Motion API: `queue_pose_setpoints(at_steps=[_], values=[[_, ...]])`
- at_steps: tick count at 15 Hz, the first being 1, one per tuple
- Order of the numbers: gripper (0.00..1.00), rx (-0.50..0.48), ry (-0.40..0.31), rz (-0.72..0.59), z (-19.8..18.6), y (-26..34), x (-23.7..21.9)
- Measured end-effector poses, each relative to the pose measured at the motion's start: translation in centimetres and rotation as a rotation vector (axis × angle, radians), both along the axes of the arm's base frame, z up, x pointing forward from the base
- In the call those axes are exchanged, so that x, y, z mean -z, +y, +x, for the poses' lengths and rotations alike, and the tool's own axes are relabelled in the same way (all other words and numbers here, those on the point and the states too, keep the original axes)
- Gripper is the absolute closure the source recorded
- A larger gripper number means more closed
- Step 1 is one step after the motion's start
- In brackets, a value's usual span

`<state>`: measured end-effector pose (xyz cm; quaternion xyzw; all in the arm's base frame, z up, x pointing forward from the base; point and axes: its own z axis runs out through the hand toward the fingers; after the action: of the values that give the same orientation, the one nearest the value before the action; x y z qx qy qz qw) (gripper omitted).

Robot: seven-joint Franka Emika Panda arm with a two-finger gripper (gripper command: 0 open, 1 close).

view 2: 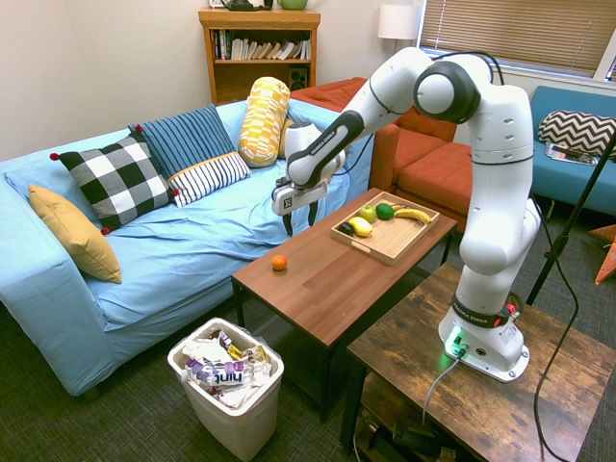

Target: Put the tangerine in the tray

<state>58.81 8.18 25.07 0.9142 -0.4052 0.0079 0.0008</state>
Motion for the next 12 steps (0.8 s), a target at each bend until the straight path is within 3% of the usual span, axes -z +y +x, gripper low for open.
queue_pose_setpoints(at_steps=[12], values=[[0.00, 0.033, 0.057, -0.047, 6.5, 3.8, 12.7]])
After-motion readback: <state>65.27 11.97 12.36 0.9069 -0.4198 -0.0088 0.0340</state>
